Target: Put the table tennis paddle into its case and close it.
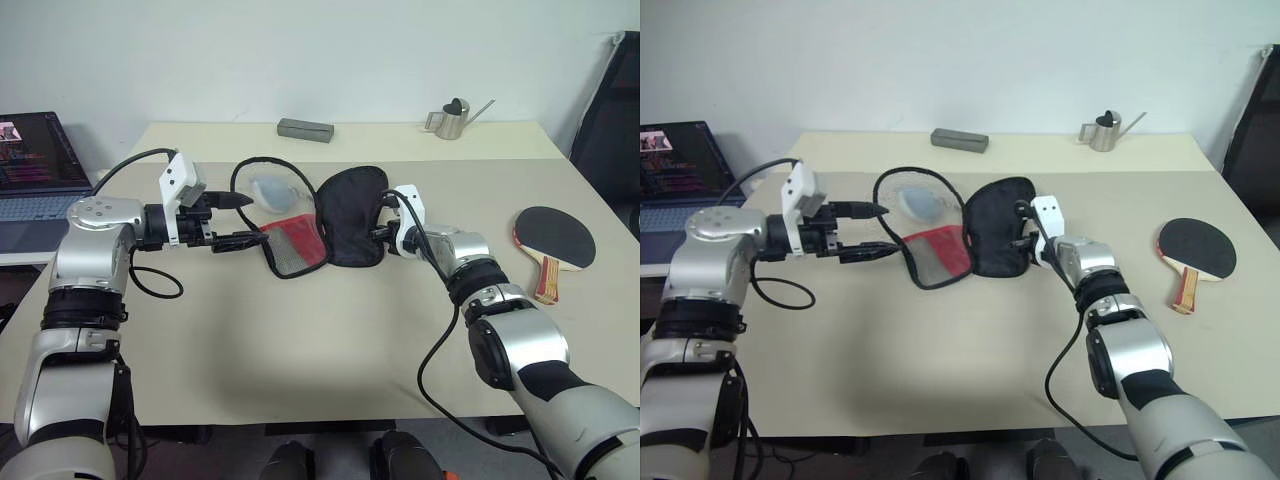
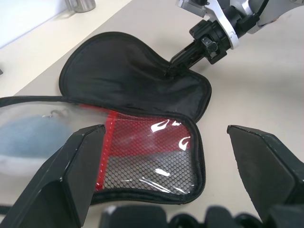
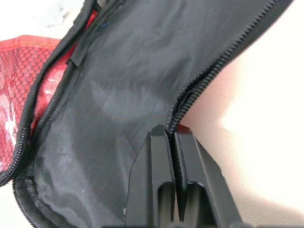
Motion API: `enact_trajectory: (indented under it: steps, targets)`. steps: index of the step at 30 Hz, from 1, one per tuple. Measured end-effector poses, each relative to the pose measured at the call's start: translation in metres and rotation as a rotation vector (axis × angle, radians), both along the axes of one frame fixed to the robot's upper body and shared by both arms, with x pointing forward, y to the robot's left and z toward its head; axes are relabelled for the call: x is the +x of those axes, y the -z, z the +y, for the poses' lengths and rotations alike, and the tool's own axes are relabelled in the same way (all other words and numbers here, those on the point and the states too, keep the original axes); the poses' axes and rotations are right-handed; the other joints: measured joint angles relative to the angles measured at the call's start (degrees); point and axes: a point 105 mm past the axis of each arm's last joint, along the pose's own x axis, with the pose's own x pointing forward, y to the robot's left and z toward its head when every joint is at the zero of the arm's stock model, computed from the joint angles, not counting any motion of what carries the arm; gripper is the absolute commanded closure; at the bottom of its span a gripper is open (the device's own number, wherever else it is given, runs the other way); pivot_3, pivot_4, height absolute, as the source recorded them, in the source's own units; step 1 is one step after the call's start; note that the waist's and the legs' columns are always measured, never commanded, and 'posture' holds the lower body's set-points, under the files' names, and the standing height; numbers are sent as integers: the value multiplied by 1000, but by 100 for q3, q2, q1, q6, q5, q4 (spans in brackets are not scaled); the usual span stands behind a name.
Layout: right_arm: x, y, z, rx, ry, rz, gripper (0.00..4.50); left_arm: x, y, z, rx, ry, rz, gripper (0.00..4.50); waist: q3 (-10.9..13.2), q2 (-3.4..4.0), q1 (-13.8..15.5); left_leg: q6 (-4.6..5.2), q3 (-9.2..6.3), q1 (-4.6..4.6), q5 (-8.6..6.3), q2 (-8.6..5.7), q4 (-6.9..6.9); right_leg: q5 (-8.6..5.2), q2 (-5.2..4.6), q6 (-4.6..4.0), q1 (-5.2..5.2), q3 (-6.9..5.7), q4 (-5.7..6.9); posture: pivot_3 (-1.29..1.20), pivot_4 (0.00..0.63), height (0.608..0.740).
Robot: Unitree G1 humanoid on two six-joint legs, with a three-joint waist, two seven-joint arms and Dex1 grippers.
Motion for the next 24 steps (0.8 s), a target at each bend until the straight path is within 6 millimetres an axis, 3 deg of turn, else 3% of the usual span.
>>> enact_trajectory:
  steps: [5, 13, 24]
  targets:
    - [0, 1, -7, -2, 23, 22, 4476, -3, 7, 0, 9, 7, 9, 0, 0, 0, 1, 0, 0, -1, 0, 0, 0, 0, -1, 0, 0, 0, 0, 0, 150, 740]
    - [-4, 4, -34, 19, 118, 73, 4476, -6, 12, -5, 16, 23, 14, 0, 0, 0, 10, 5, 0, -2, -3, 0, -1, 0, -1, 0, 0, 0, 0, 0, 150, 740]
    - [-23, -2, -57, 106, 244, 88, 4476, -6, 14, -14, 5, 51, 14, 0, 0, 0, 23, 9, -1, -4, -5, 0, -2, 0, -1, 0, 0, -1, -1, 0, 150, 740]
